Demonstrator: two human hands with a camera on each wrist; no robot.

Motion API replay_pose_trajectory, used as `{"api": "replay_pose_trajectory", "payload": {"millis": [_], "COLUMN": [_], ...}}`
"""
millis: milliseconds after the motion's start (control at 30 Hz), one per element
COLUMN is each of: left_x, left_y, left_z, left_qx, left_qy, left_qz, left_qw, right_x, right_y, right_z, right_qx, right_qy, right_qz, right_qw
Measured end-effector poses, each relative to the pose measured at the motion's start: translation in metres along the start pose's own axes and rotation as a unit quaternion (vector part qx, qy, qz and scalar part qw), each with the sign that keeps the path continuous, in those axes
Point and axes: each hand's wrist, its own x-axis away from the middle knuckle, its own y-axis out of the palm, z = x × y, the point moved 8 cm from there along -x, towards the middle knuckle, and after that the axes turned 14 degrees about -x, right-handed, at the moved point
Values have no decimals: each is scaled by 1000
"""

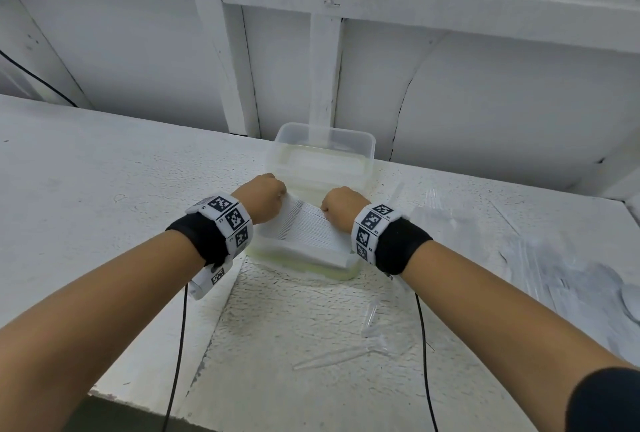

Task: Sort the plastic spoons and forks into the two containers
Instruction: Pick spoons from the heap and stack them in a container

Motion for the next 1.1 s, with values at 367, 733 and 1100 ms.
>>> {"api": "replay_pose_trajectory", "payload": {"millis": [367,733,1100], "left_x": [3,32,41], "left_y": [-8,-61,-25], "left_z": [4,87,293], "left_qx": [-4,83,77], "left_qy": [-3,84,266], "left_qz": [-15,48,-26], "left_qw": [1000,992,961], "right_x": [9,128,238], "right_y": [-6,-93,-64], "right_z": [-6,40,222], "right_qx": [9,-95,-73], "right_qy": [-33,-90,125], "right_qz": [-8,99,81], "right_qw": [999,986,986]}}
